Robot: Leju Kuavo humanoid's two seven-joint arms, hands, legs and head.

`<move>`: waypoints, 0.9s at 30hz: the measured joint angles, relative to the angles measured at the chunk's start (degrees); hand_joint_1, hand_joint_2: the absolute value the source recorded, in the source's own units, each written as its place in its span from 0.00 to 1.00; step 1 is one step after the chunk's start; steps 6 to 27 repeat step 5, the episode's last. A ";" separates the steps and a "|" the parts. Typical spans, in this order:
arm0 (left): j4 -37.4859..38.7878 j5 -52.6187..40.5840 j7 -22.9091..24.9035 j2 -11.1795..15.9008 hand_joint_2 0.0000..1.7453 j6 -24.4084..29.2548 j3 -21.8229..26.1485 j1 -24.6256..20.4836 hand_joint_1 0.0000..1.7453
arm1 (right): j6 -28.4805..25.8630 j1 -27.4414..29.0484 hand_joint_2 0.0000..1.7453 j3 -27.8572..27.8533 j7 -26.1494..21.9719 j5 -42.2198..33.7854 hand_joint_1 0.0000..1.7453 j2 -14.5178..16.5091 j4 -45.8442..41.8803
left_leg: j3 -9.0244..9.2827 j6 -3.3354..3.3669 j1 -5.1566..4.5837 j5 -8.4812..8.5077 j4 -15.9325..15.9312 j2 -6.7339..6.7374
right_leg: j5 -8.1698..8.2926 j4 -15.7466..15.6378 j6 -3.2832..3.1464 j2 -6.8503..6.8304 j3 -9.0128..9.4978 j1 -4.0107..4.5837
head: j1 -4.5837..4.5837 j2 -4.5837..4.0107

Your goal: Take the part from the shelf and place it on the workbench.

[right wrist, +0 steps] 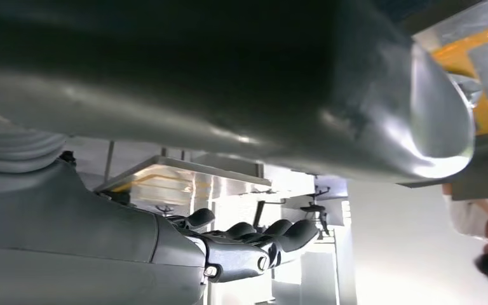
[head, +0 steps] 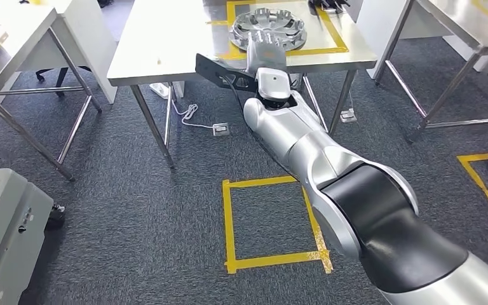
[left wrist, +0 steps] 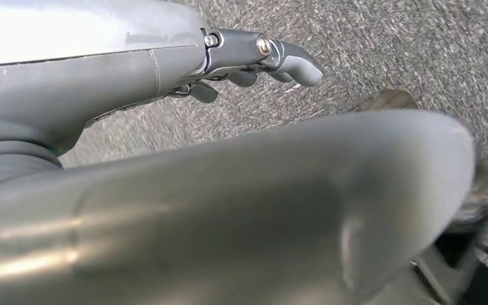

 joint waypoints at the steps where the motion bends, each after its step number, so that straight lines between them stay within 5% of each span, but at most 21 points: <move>1: -0.02 0.01 -0.04 -0.01 0.00 0.00 0.00 -0.11 0.00 | 0.02 -0.12 0.00 0.00 -0.01 0.03 0.00 -0.03 -0.01 | 1.60 0.52 -0.44 0.83 -3.03 1.09 | 0.02 0.01 0.09 -0.65 0.01 0.19 | 0.02 0.00; 3: -0.02 0.01 -0.10 -0.05 0.00 0.00 0.00 -0.24 0.00 | 0.11 -0.23 0.00 0.00 -0.04 0.11 0.00 -0.02 -0.01 | 2.34 1.22 -0.98 1.11 -5.13 1.63 | 0.17 -0.08 0.43 -1.96 0.08 0.43 | 0.05 0.00; 5: -0.02 0.01 -0.12 -0.08 0.00 0.00 0.00 -0.16 0.00 | 0.19 -0.23 0.00 0.00 -0.06 0.19 0.00 0.13 -0.01 | 2.18 1.63 -0.96 1.54 -5.28 0.43 | 0.30 -0.25 0.77 -2.96 0.24 0.40 | 0.05 0.00; 27: -0.02 0.01 -0.12 -0.08 0.00 0.00 0.00 -0.16 0.00 | 0.19 -0.23 0.00 0.00 -0.06 0.19 0.00 0.13 -0.01 | 2.18 1.63 -0.96 1.54 -5.28 0.43 | 0.30 -0.25 0.77 -2.96 0.24 0.40 | 0.05 0.00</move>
